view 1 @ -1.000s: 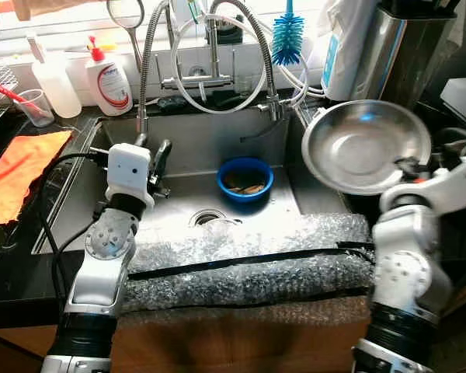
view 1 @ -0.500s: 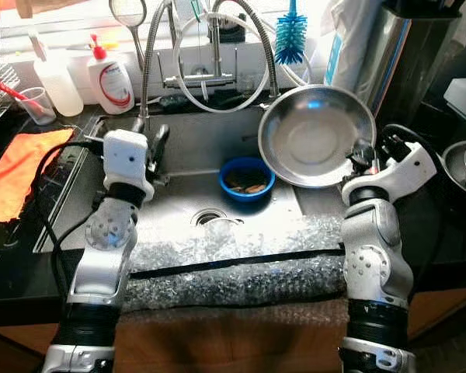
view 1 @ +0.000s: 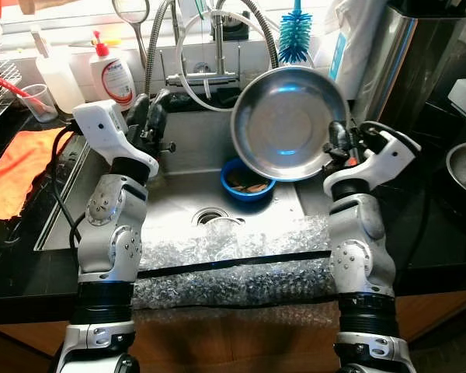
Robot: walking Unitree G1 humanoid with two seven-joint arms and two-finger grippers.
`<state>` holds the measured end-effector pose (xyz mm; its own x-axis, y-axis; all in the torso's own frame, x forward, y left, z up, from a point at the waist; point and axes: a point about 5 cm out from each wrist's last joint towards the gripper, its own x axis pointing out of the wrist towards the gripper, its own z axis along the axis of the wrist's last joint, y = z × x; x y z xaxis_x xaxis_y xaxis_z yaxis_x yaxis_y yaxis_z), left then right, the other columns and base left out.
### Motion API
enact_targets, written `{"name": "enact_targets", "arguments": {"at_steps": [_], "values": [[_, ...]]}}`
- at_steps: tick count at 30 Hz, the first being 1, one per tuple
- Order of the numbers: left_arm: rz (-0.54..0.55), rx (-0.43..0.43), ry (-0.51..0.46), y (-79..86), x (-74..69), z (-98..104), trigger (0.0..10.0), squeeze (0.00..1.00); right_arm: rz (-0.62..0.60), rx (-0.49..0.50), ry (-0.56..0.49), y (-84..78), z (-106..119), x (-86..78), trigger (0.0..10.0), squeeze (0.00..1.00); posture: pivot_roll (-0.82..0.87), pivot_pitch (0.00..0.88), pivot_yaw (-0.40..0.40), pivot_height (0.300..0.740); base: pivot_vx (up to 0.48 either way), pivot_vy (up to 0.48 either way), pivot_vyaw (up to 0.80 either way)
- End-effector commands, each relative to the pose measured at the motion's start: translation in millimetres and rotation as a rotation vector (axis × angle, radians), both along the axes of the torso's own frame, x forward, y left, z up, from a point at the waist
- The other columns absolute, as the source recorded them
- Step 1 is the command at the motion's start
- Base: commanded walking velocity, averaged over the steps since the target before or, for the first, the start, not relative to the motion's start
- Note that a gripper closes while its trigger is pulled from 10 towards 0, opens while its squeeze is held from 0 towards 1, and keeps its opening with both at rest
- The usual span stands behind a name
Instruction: Kitchen organization
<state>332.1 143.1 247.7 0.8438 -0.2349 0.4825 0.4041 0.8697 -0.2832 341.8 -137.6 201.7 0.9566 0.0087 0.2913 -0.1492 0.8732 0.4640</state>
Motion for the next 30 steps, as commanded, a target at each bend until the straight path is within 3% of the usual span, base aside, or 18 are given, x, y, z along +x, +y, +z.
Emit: {"name": "enact_targets", "arguments": {"at_steps": [1, 5, 6, 7, 13, 14, 15, 20, 22, 30], "values": [[-0.09, 0.01, -0.027, -10.6, -3.9, 8, 10.0, 0.0, 0.049, -0.037, -0.035, 11.9, 5, 0.9, 10.0, 0.0, -0.05, 0.0, 0.063, 0.74, 0.0, 0.0, 0.0], [-0.153, 0.032, -0.025, -19.9, -4.3, 8, 10.0, 0.0, 0.094, -0.09, -0.051, 21.4, 5, -0.1, 10.0, 0.0, -0.05, 0.0, 0.07, 0.74, 0.0, 0.0, 0.0], [-0.156, 0.041, -0.026, -20.9, -4.2, 8, 10.0, 0.18, 0.1, -0.09, -0.053, 22.4, 5, -0.5, 10.0, 0.0, -0.05, 0.0, 0.07, 0.74, 0.0, 0.0, 0.0], [-0.16, 0.05, -0.028, -22.5, -4.3, 8, 10.0, 1.0, 0.11, -0.097, -0.058, 23.8, 5, -1.0, 10.0, 0.0, -0.05, 0.0, 0.07, 0.74, 0.0, 0.0, 0.0], [-0.177, 0.087, -0.009, -25.3, -5.5, 4, 10.0, 1.0, 0.108, -0.113, -0.075, 24.4, 7, -0.6, 10.0, 0.0, -0.05, 0.0, 0.072, 0.74, 0.0, 0.0, 0.0], [-0.171, 0.125, -0.01, -25.5, -6.1, 2, 10.0, 0.32, 0.108, -0.116, -0.079, 24.7, 7, -0.7, 10.0, 0.0, -0.04, 0.0, 0.072, 0.74, 0.0, 0.0, 0.0], [-0.165, 0.141, -0.007, -25.6, -5.9, 1, 10.0, 0.0, 0.109, -0.122, -0.081, 24.7, 7, -0.8, 10.0, 0.0, -0.04, 0.0, 0.072, 0.74, 0.0, 0.0, 0.0], [-0.15, 0.25, 0.004, -28.3, -5.1, -8, 10.0, 0.0, 0.109, -0.122, -0.1, 23.7, 10, -0.2, 10.0, 0.0, -0.04, 0.0, 0.075, 0.74, 0.0, 0.0, 0.0], [-0.119, 0.346, -0.015, -29.7, -5.7, -12, 10.0, 0.0, 0.115, -0.121, -0.125, 22.2, 15, 0.0, 10.0, 0.0, -0.04, 0.0, 0.076, 0.74, 0.0, 0.0, 0.0], [-0.057, 0.494, -0.083, -33.4, -7.3, -14, 10.0, 0.0, 0.11, -0.109, -0.14, 21.9, 17, 0.1, 10.0, 0.0, -0.04, 0.0, 0.08, 0.74, 0.0, 0.0, 0.0]]}}
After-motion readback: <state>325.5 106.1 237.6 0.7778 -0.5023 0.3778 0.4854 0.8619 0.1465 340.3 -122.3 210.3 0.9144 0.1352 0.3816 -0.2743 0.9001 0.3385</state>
